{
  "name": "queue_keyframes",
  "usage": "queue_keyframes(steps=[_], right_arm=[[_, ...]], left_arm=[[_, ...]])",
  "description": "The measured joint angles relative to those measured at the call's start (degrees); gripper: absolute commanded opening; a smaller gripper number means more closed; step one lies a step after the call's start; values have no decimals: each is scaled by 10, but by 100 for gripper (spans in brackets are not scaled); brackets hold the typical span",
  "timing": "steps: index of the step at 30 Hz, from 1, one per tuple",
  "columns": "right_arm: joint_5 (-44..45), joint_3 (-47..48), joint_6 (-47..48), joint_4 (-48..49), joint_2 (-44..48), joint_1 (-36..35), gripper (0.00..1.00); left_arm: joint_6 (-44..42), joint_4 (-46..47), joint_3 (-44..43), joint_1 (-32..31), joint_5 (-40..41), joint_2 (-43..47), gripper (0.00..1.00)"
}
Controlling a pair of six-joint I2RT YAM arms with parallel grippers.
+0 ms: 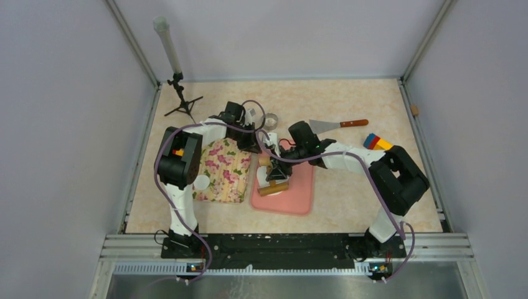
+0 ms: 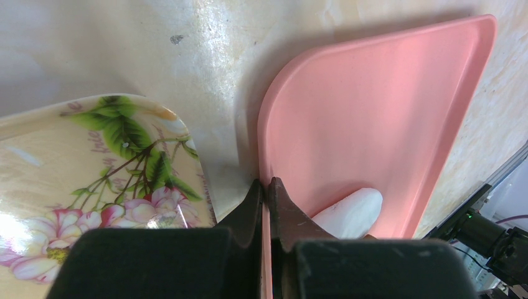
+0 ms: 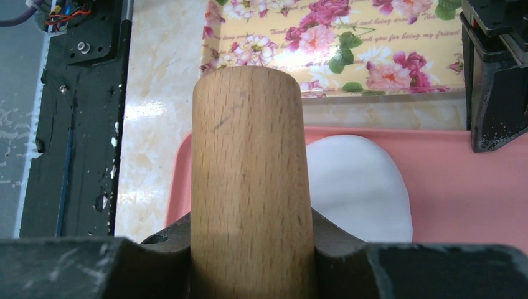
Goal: Roll out the dumpling wrappers from the dough
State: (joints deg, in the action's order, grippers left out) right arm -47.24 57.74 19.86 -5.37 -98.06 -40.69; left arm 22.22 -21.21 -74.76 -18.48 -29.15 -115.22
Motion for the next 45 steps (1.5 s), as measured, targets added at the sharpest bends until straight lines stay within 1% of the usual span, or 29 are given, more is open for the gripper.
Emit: queue_keyframes(steps=[22, 33, 45], right_arm=[[-13, -16, 0, 4, 9, 1, 0], [-21, -41, 1, 19, 28, 1, 0], [-26, -42, 0, 14, 28, 1, 0]], left_arm=[[0, 0, 0, 0, 0, 0, 0], [0, 0, 0, 0, 0, 0, 0], [0, 0, 0, 0, 0, 0, 0]])
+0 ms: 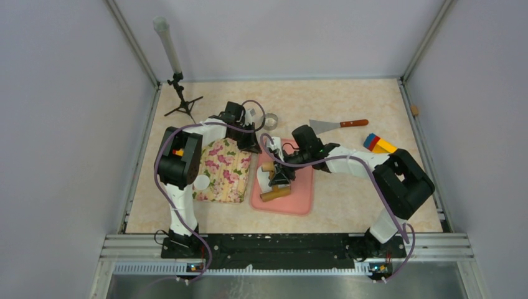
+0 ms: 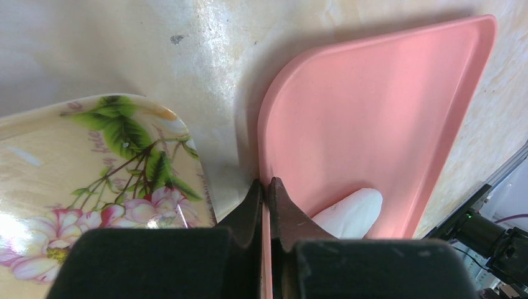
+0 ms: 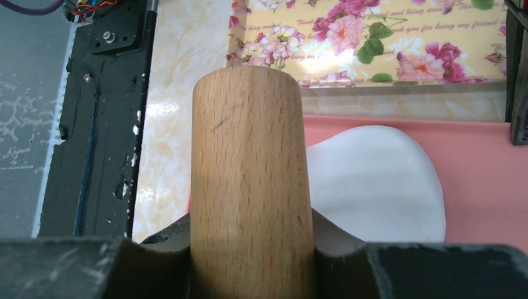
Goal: Roll out the dumpling wrappers from the dough
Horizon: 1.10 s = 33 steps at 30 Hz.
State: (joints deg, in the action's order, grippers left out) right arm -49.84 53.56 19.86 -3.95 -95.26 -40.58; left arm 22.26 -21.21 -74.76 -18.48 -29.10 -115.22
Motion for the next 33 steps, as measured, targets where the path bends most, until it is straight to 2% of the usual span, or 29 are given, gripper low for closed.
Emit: queue_keyframes(steps=[17, 25, 30, 33], right_arm=[[-21, -10, -2, -9, 4, 0, 0], [-38, -17, -8, -37, 8, 0, 0], [-25, -5, -2, -85, 23, 4, 0], [-19, 2, -29, -105, 43, 16, 0]], left_arm=[[0, 0, 0, 0, 0, 0, 0], [0, -3, 0, 0, 0, 0, 0], [0, -7, 0, 0, 2, 1, 0], [0, -7, 0, 0, 4, 1, 0]])
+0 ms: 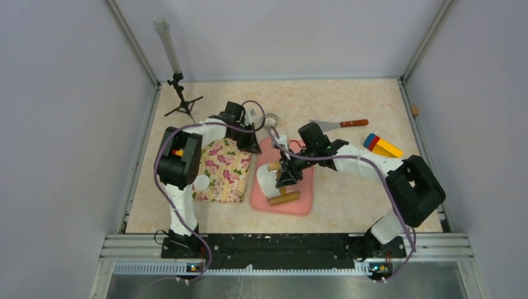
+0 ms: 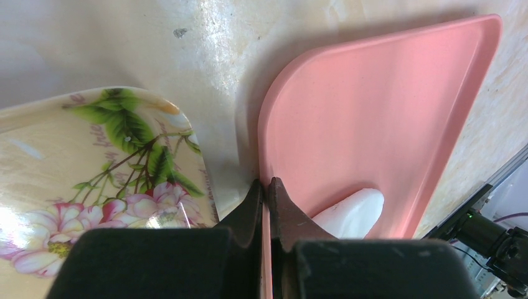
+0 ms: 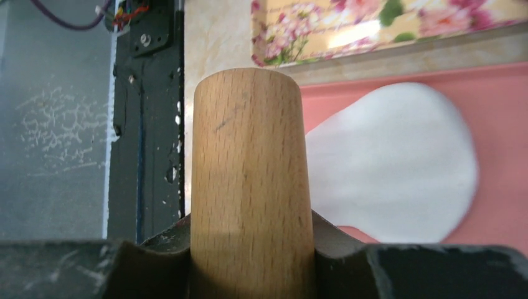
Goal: Roll out the dumpling wrappers from the dough
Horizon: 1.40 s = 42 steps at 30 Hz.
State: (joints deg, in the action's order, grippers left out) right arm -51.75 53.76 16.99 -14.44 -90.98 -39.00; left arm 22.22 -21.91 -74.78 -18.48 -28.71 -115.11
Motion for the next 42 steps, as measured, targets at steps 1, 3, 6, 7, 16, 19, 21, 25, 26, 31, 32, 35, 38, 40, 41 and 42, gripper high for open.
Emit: queue_keyframes(steps=[1, 3, 6, 7, 16, 19, 21, 25, 26, 31, 32, 35, 38, 40, 41, 42], right_arm=[[3, 5, -16, 3, 9, 6, 0], [12, 17, -51, 24, 26, 18, 0], [33, 35, -103, 80, 41, 28, 0], [44, 40, -123, 108, 42, 30, 0], [162, 4, -177, 247, -21, 31, 0], [161, -26, -191, 254, -39, 32, 0], [160, -28, -192, 257, -39, 30, 0], [158, -28, -192, 253, -41, 29, 0], [157, -28, -192, 251, -42, 29, 0], [129, -47, -203, 257, -43, 29, 0], [124, -51, -206, 260, -43, 29, 0], [101, -66, -217, 274, -42, 29, 0], [80, -80, -230, 285, -40, 29, 0], [71, -84, -236, 288, -40, 30, 0], [66, -87, -240, 291, -40, 31, 0], [63, -90, -243, 294, -40, 31, 0]], left_arm=[[0, 0, 0, 0, 0, 0, 0], [0, 0, 0, 0, 0, 0, 0], [0, -2, -1, 0, 0, 0, 0], [0, -2, -1, 0, 1, 0, 0], [-4, -17, -11, -3, 15, 0, 0], [-7, -25, -17, -5, 20, -2, 0], [-9, -32, -24, -6, 23, -5, 0], [-10, -39, -41, -9, 28, -15, 0], [-10, -40, -45, -9, 28, -17, 0], [-11, -51, -70, -17, 33, -32, 0], [-11, -53, -73, -18, 33, -35, 0], [-11, -65, -87, -22, 38, -42, 0], [-11, -74, -104, -24, 39, -51, 0], [-11, -83, -116, -26, 39, -59, 0], [-11, -87, -122, -28, 38, -63, 0], [-11, -90, -127, -28, 37, -66, 0]])
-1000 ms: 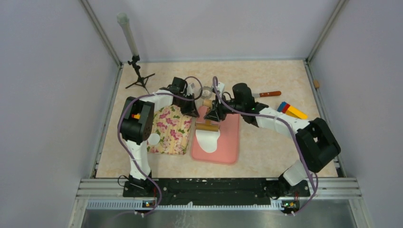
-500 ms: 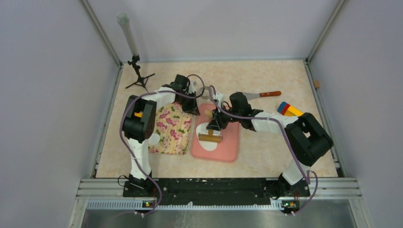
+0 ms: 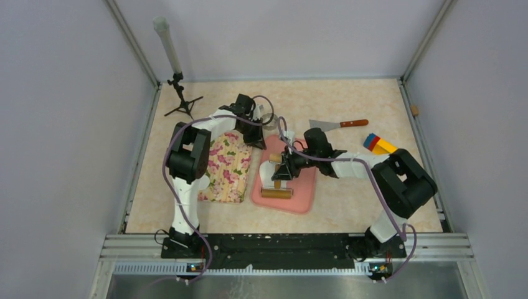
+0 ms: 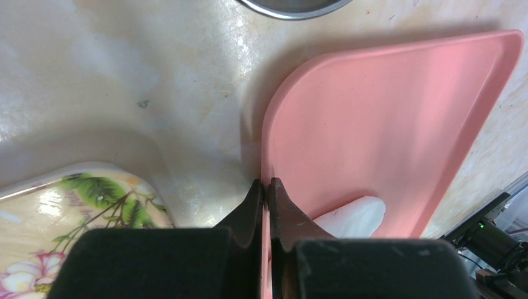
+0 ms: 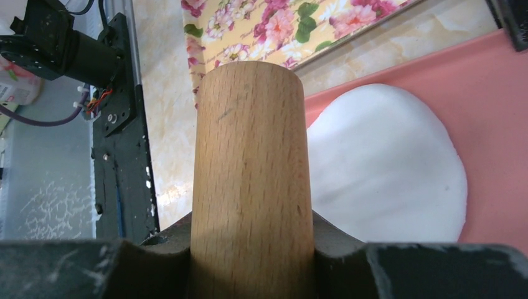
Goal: Roll out the dumpling wrappers from the dough
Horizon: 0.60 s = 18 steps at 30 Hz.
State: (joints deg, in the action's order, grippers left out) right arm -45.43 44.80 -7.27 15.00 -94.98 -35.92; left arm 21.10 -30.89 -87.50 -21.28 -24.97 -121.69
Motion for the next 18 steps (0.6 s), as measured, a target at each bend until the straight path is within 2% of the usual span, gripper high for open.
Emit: queue_keyframes(steps=[6, 12, 18], right_arm=[[-13, -5, -8, 0, 4, 1, 0], [13, -2, 3, -43, 31, 2, 0], [41, 59, 5, -49, 64, 47, 0]], left_arm=[[0, -9, -26, -4, -5, -17, 0], [0, 0, -38, -5, 2, -24, 0], [-11, -2, -57, -5, -10, -38, 0]])
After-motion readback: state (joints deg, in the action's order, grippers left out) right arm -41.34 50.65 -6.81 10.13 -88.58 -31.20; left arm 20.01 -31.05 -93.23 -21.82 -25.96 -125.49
